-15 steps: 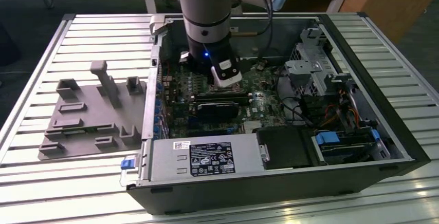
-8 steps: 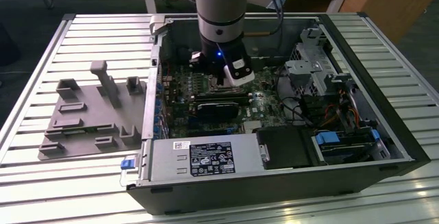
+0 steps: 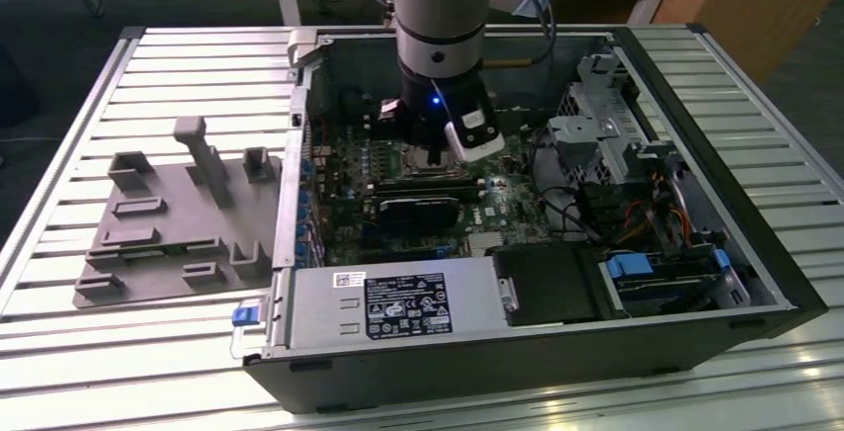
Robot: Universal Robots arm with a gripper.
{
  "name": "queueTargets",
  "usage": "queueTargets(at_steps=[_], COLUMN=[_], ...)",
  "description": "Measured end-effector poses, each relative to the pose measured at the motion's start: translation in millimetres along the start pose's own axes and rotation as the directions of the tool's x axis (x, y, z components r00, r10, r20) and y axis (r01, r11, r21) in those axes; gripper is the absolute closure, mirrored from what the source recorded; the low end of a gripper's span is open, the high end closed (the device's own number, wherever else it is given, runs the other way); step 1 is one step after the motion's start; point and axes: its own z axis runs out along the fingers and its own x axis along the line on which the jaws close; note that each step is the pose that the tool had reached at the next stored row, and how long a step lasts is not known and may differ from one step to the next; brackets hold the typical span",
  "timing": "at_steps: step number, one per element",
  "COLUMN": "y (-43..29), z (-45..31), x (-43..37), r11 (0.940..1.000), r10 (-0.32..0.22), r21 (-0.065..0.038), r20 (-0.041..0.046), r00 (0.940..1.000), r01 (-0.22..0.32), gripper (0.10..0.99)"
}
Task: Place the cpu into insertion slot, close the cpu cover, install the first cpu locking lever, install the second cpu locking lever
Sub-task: 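Install the second cpu locking lever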
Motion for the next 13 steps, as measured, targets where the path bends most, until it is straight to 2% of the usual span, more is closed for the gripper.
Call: queueTargets(at_steps=[7,13], y=[7.1,13.3], z=[1.7,3.1], x=[-6.7,-10.8], r11=[0.9991,0.9962], r10=[-0.003,-0.007], r21=[0.043,0.087], r20=[0.0068,0.0144], r00=[1.0,0.9999], r01=[0.003,0.005], gripper=[0.98,0.98])
